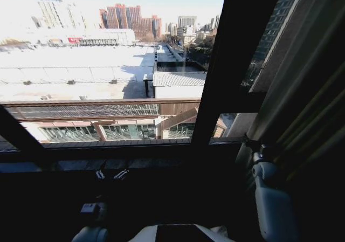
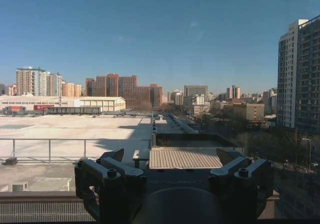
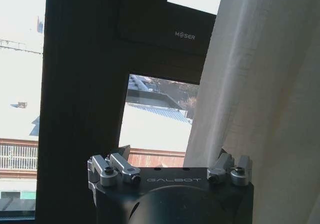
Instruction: Open the curtains by pulling them apart, changing their state from closed to fully open.
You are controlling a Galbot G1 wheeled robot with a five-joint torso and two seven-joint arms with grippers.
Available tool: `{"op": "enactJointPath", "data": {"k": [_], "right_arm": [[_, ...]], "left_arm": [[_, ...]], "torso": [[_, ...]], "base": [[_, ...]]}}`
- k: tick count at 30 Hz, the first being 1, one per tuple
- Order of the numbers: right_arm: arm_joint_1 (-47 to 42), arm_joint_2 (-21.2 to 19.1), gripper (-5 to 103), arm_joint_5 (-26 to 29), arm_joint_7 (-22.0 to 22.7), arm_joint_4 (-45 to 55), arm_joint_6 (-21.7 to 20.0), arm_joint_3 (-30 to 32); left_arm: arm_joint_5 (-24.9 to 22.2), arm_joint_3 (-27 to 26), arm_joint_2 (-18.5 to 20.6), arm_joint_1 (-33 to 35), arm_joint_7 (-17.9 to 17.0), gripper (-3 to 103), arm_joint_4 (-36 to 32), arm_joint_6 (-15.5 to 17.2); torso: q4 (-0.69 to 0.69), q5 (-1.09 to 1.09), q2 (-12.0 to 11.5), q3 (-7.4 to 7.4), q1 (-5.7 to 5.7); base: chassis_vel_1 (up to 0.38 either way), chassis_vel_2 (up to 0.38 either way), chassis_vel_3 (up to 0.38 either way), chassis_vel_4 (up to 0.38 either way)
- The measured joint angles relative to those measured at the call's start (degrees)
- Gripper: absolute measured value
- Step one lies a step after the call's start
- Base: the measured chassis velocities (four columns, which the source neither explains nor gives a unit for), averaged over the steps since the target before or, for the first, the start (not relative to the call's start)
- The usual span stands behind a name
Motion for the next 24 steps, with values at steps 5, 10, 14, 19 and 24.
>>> {"op": "enactJointPath", "data": {"k": [5,10,14,19,24], "right_arm": [[-5.5,1.2,93,0.0,-0.4,5.9,0.8,-2.1],[-10.2,1.5,100,0.0,0.3,9.3,2.7,-2.1],[-11.7,1.8,100,0.1,1.7,8.9,4.9,-1.8],[-9.6,2.3,100,0.1,3.6,6.1,6.6,-1.7],[-9.2,2.4,100,0.1,2.9,4.8,7.5,-1.8]], "left_arm": [[0.0,-0.1,0.1,-0.1,0.0,100,0.0,0.0],[0.0,0.1,0.0,-0.2,0.0,100,0.3,0.0],[-0.1,0.1,0.1,-0.4,0.0,100,0.5,0.0],[-0.1,0.4,0.2,-0.5,0.0,100,0.6,0.0],[-0.1,0.2,0.3,-0.4,0.0,100,0.6,0.0]], "torso": [[0.0,0.01,0.0,0.0,0.0],[0.0,0.01,0.0,0.0,0.0],[0.0,0.01,0.0,0.0,0.0],[0.02,0.03,0.0,0.0,0.0],[0.0,0.02,0.0,0.01,0.0]], "base": [[0.0,0.0,0.0,0.0],[0.0,0.0,0.0,0.0],[0.0,0.0,0.0,0.0],[0.0,0.0,0.0,0.0],[0.0,0.0,0.0,0.0]]}}
